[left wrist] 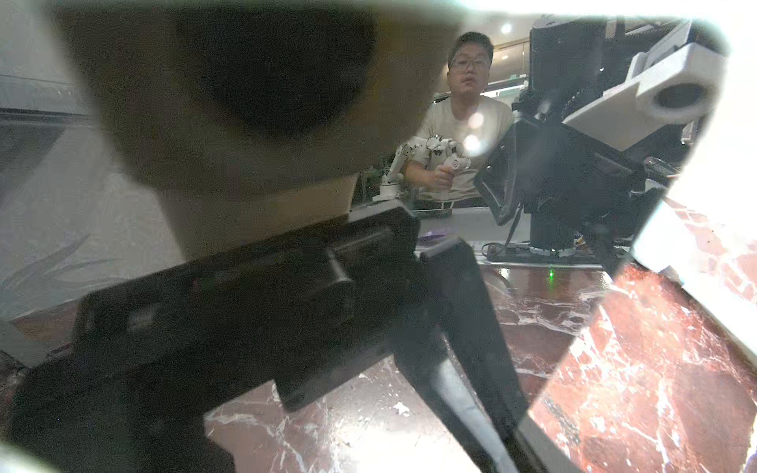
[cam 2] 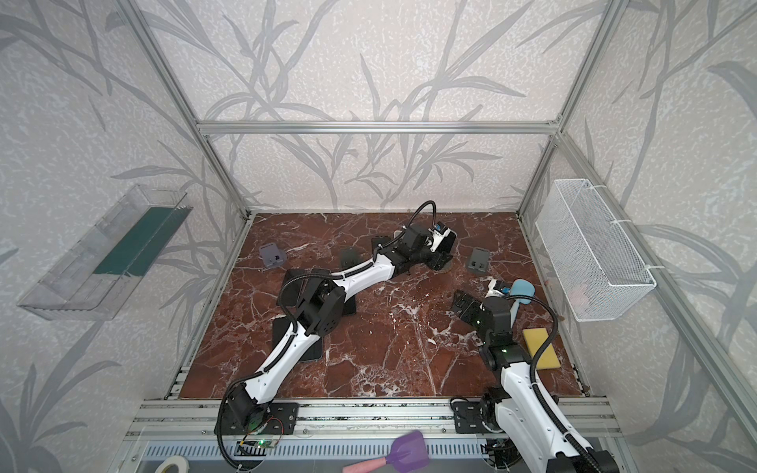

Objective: Remove the phone from the phone stand

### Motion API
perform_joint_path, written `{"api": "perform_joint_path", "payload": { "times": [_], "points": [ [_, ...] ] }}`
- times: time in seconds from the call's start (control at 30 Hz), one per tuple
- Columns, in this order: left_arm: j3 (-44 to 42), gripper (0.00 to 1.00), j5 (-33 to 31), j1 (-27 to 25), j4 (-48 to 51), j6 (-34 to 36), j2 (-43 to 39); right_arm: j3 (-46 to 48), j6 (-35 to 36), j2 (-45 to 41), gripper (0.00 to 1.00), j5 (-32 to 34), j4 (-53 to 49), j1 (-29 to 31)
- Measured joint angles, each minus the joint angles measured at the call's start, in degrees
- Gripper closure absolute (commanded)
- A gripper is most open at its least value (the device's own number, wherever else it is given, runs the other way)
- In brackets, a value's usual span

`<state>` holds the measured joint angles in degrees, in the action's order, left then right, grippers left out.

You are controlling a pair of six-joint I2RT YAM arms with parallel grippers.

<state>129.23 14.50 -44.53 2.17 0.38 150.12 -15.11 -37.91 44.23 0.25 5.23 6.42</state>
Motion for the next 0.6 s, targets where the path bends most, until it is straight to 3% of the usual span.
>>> {"api": "perform_joint_path", "payload": {
  "times": [0.6],
  "points": [
    [-6.86, 0.36, -0.9, -0.09, -0.96, 0.11, -4.74, 0.2, -0.04, -0.13, 0.02, -0.42, 0.74, 0.0]
  ]
}}
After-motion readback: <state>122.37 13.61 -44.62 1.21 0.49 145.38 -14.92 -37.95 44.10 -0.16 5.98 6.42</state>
